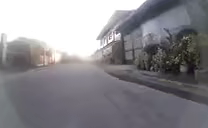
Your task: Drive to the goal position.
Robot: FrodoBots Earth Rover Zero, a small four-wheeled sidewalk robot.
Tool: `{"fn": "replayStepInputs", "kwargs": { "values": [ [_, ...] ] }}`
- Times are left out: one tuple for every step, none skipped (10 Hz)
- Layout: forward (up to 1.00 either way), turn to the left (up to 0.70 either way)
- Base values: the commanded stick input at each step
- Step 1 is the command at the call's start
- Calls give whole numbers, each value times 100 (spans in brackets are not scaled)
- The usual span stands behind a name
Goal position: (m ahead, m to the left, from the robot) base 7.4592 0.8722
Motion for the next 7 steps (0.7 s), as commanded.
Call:
{"fn": "replayStepInputs", "kwargs": {
  "values": [
    [100, 1],
    [100, 1],
    [100, 1],
    [100, 1],
    [100, 1],
    [100, 1],
    [100, 1]
  ]
}}
